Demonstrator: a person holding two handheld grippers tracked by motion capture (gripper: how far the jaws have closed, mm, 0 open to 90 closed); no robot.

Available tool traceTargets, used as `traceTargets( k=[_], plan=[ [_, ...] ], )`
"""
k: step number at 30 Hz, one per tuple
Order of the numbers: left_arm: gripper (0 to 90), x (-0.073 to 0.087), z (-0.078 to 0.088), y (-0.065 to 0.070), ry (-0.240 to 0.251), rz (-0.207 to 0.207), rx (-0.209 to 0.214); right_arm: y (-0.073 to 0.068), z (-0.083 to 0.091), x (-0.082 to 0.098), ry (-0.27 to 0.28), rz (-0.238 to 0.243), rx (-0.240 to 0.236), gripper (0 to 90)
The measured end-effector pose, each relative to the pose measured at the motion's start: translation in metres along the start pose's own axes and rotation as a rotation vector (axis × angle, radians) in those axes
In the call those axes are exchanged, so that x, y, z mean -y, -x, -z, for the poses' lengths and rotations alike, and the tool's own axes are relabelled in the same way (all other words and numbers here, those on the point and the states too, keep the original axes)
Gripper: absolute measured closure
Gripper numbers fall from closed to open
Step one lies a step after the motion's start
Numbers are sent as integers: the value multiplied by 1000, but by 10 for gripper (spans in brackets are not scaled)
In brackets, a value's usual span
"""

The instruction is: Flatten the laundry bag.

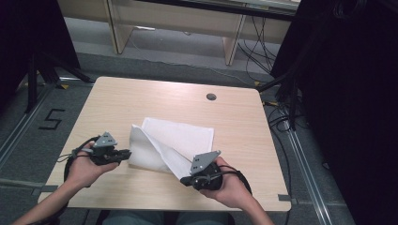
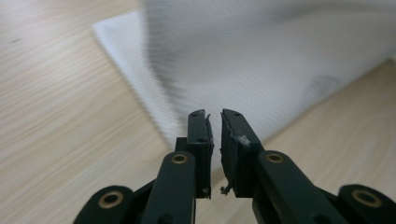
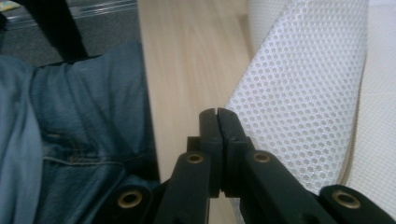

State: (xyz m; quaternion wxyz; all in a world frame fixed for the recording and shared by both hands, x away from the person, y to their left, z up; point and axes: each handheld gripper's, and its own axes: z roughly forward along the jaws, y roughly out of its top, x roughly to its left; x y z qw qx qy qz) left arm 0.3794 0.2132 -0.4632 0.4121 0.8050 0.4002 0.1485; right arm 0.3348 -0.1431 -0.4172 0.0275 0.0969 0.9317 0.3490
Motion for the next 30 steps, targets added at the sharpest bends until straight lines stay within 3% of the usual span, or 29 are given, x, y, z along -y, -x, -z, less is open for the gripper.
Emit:
traceTargets(
  k=[3, 5, 6, 8, 12, 15, 16, 17, 18, 19, 20, 24, 29, 30],
  plan=[
    [803, -2, 2, -7, 38, 56, -36, -4, 0, 5, -3, -2, -26, 900],
    [796, -2, 3, -13, 37, 60, -53, -6, 1, 9, -13, -31, -48, 900],
    [792, -2, 2, -13, 50, 79, -62, -5, 1, 11, -7, -22, -62, 900],
    [778, 0, 1, -18, 34, 73, -69, -5, 0, 16, -18, -35, -69, 900],
    [752, 1, 1, -21, 49, 81, -84, -4, -2, 21, -36, -37, -92, 900],
    [738, 1, 0, -22, 67, 110, -83, -4, -3, 23, -50, -41, -102, 900],
    [735, 1, 0, -22, 67, 110, -83, -4, -3, 23, -55, -36, -110, 900],
    [729, 1, 0, -22, 75, 116, -84, -5, -2, 24, -76, -63, -108, 900],
    [724, 1, 0, -22, 78, 115, -86, -3, -3, 25, -82, -32, -115, 900],
    [720, 1, 0, -22, 79, 115, -88, -2, -3, 25, -89, -33, -113, 900],
    [715, 1, 0, -22, 76, 113, -91, -3, -2, 26, -99, -59, -109, 900],
    [705, 1, -1, -21, 80, 115, -88, 0, -2, 30, -118, -68, -105, 900],
    [700, 2, -3, -21, 91, 127, -93, 6, 0, 32, -101, -65, -102, 900],
    [698, 2, -2, -21, 82, 105, -92, 8, 1, 33, -99, -69, -102, 900]
  ],
)
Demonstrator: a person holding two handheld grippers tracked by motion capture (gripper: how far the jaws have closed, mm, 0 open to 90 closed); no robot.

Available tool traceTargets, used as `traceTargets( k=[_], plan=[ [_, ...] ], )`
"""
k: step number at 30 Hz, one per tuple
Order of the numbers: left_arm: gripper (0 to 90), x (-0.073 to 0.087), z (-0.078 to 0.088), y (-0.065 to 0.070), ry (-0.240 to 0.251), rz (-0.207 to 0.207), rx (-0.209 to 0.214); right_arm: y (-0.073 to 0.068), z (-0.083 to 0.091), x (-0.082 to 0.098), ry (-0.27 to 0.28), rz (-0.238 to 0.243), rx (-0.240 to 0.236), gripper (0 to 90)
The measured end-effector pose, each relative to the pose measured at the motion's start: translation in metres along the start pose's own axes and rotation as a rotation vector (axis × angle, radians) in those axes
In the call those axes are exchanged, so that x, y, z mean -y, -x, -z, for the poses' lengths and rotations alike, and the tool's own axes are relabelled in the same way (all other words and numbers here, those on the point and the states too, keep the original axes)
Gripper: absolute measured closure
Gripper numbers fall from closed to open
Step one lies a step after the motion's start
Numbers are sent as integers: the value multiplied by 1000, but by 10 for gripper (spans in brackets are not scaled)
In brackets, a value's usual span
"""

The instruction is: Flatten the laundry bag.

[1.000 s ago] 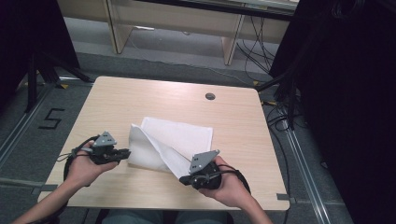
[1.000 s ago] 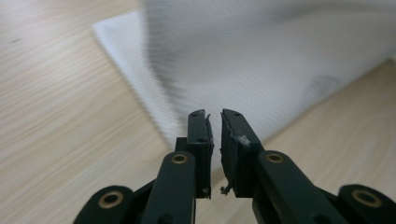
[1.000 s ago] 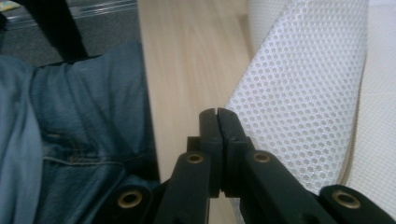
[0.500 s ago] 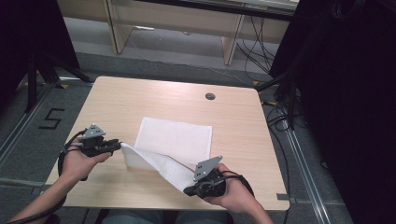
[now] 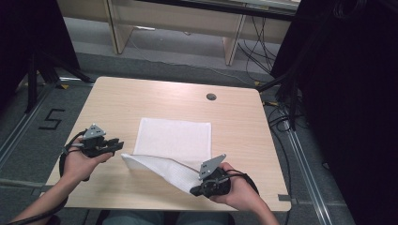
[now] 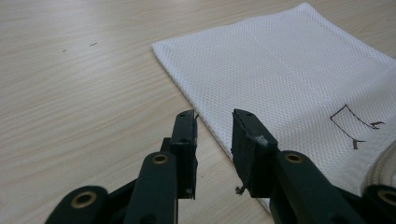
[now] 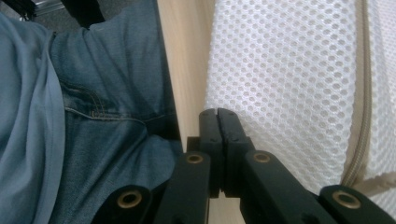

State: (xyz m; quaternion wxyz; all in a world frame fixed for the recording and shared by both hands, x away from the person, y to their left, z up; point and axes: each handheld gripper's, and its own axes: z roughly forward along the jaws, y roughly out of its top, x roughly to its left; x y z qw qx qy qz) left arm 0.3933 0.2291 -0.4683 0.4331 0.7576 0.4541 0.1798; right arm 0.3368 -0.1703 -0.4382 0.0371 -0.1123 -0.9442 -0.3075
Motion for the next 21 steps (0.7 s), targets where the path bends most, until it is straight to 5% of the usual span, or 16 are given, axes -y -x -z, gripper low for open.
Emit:
traceTargets(
  k=[8, 11, 21],
  plan=[
    [680, 0, -4, 9, 4, -34, 29, 3, 3, 9, -64, -19, -24, 900],
    [670, 1, -7, 13, 6, -51, 46, 5, -1, 11, -71, 11, -45, 900],
    [621, 1, -11, 25, -12, -174, 105, 6, -5, 16, -104, -8, -54, 900]
  ],
)
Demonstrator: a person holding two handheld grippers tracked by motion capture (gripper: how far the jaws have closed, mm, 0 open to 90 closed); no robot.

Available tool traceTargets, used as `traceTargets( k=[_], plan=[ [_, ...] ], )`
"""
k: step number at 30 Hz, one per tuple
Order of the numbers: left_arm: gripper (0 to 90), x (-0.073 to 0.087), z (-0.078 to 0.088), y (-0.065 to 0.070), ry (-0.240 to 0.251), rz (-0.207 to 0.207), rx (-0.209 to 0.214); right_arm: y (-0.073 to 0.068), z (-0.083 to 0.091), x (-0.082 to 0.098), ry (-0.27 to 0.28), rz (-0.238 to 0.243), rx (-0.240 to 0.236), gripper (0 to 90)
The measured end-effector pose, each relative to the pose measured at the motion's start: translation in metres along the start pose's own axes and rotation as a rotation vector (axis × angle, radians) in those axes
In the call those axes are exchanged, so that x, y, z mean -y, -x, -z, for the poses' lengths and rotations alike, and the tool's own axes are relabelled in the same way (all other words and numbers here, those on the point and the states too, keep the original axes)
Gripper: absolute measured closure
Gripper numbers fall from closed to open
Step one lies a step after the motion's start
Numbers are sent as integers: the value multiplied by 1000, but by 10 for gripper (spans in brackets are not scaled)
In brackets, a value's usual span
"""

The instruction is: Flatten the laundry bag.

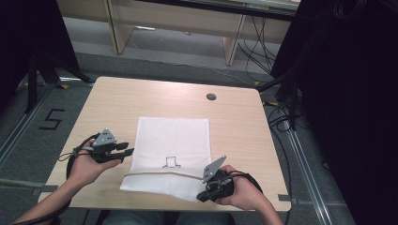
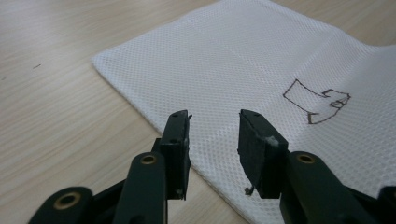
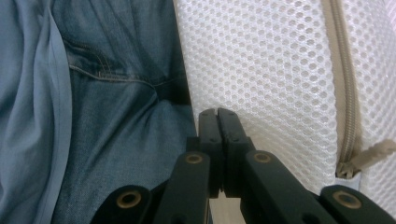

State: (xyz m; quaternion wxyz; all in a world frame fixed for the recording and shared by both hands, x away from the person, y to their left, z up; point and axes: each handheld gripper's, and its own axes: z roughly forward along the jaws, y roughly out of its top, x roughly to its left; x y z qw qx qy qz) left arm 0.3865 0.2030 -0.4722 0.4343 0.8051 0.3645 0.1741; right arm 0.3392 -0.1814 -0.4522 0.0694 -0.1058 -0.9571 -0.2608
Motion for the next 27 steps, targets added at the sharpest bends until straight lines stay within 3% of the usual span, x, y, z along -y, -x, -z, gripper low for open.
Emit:
traceTargets(
  k=[1, 2, 4, 5, 6, 7, 8, 9, 10, 11, 13, 15, 16, 17, 20, 21, 24, 27],
  plan=[
    [610, 0, 0, 0, 0, 0, 0, 0, 0, 0, 0, 0, 0, 900],
    [590, 0, -2, 4, -8, -15, 36, 0, 0, 2, -18, -19, -1, 900],
    [579, 0, -5, 9, -6, -54, 63, 0, 0, 3, -24, -41, -13, 900],
    [573, 0, -5, 11, -21, -73, 60, 1, 0, 3, -29, -45, -10, 899],
    [570, 0, -7, 14, -12, -63, 79, 2, -1, 4, -23, -38, 0, 899],
    [565, 0, -8, 16, -19, -97, 80, 3, -1, 4, -28, -31, 2, 899],
    [560, 0, -9, 18, -25, -92, 91, 4, -2, 5, -24, -22, -3, 899],
    [559, 0, -10, 21, -18, -96, 99, 3, -2, 4, -31, -45, 2, 899],
    [557, -1, -10, 21, -39, -125, 106, 5, -6, 4, -15, -26, 1, 898],
    [555, 0, -12, 23, -35, -131, 116, 3, -6, 3, -25, -58, -1, 896],
    [553, 0, -14, 27, -36, -114, 123, 6, -12, 2, -17, -37, 12, 892],
    [546, 1, -15, 27, -43, -128, 128, 5, -16, 0, -30, -72, 27, 892],
    [544, 1, -16, 29, -30, -126, 132, 7, -18, -1, -21, -52, 30, 900],
    [540, 0, -15, 28, -50, -137, 133, 6, -20, -2, -23, -82, 34, 898],
    [528, 2, -16, 29, -56, -127, 146, 8, -22, -6, -16, -104, 71, 894],
    [525, 1, -16, 28, -65, -139, 142, 9, -24, -7, -5, -87, 62, 886],
    [521, 3, -18, 32, -80, -134, 163, 9, -24, -9, 11, -134, 93, 834],
    [560, 4, -19, 37, -96, -140, 203, 14, -19, -5, 41, -248, 155, 811]
  ],
)
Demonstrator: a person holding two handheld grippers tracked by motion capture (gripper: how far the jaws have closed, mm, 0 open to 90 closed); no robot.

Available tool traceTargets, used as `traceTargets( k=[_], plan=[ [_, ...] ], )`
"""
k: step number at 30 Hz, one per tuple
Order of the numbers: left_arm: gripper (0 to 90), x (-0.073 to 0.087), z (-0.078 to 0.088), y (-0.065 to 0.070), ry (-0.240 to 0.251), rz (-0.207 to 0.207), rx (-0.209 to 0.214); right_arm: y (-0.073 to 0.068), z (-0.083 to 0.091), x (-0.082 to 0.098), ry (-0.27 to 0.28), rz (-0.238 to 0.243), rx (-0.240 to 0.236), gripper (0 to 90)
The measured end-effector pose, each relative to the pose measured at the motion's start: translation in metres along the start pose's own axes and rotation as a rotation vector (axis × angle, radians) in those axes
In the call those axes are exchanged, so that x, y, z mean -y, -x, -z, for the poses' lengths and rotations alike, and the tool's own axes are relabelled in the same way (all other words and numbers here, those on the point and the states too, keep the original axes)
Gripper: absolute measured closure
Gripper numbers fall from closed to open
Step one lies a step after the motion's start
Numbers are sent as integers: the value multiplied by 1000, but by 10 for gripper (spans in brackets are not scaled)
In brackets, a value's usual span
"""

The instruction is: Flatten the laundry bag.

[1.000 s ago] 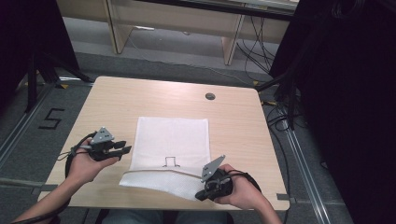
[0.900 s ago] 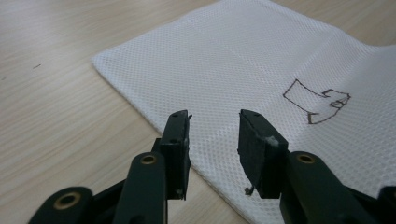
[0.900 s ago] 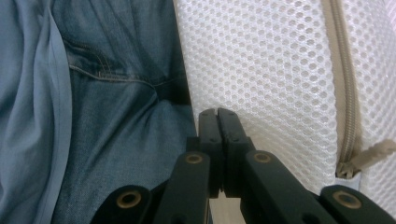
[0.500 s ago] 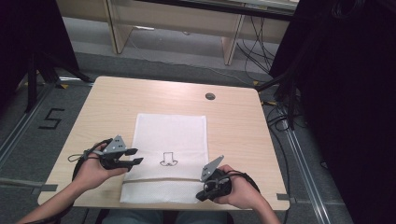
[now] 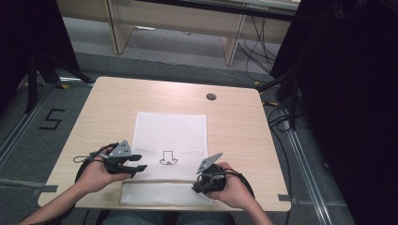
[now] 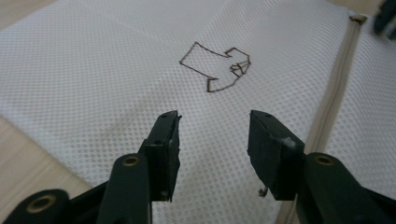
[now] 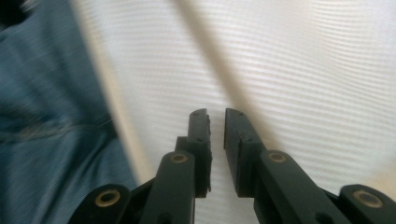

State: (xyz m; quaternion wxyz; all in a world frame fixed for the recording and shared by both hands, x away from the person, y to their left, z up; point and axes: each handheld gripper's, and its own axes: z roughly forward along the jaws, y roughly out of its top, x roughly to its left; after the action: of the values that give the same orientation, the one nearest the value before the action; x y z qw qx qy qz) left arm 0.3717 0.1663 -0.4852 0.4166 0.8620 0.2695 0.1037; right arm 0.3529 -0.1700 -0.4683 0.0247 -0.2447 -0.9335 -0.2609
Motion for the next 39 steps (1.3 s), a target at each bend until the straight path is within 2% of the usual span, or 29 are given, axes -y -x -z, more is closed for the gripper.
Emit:
traceTargets(
  k=[1, 2, 4, 5, 6, 10, 13, 16, 17, 18, 19, 22, 24, 26, 27, 29, 31, 34, 36, 37, 39],
  plan=[
    [577, 0, -1, 2, -12, -4, 21, 4, 2, 1, 9, -33, 32, 812],
    [589, 0, -2, 5, -20, 2, 41, 7, 4, 3, 15, -93, 82, 816],
    [607, 0, -4, 10, -40, -17, 85, 14, 6, 5, 53, -121, 142, 838],
    [611, -1, -6, 12, -54, -31, 93, 15, 8, 5, 55, -150, 149, 846],
    [624, -1, -6, 13, -66, -47, 103, 18, 9, 6, 58, -157, 165, 851],
    [704, -5, -6, 22, -70, -45, 131, 25, 12, 6, 74, -204, 188, 894],
    [756, -6, -7, 28, -82, -62, 155, 28, 10, 7, 76, -199, 202, 900],
    [775, -4, -11, 33, -112, -107, 150, 28, 7, 6, 53, -193, 224, 900],
    [775, -4, -12, 34, -127, -125, 141, 29, 6, 6, 38, -183, 225, 900],
    [774, -3, -13, 34, -142, -142, 137, 28, 4, 6, 28, -193, 223, 900],
    [774, -2, -15, 34, -145, -146, 135, 28, 3, 6, 23, -183, 221, 900],
    [771, 1, -19, 32, -183, -171, 127, 28, -1, 7, 2, -174, 221, 900],
    [769, 2, -21, 29, -196, -173, 129, 28, -3, 8, -8, -172, 217, 900],
    [766, 3, -22, 27, -197, -152, 133, 27, -4, 7, -16, -170, 214, 900],
    [763, 2, -20, 25, -226, -188, 131, 27, -5, 7, -20, -161, 212, 900],
    [761, 3, -22, 25, -199, -146, 124, 26, -7, 7, -24, -161, 215, 900],
    [761, 3, -22, 23, -199, -143, 132, 25, -7, 7, -27, -171, 209, 900],
    [761, 4, -22, 22, -195, -134, 119, 25, -8, 7, -25, -155, 213, 900],
    [761, 4, -22, 21, -193, -142, 117, 25, -8, 7, -27, -156, 211, 900],
    [761, 4, -22, 20, -195, -143, 116, 23, -9, 7, -32, -172, 204, 900],
    [760, 4, -22, 20, -193, -131, 113, 24, -9, 7, -33, -156, 208, 900]
  ],
)
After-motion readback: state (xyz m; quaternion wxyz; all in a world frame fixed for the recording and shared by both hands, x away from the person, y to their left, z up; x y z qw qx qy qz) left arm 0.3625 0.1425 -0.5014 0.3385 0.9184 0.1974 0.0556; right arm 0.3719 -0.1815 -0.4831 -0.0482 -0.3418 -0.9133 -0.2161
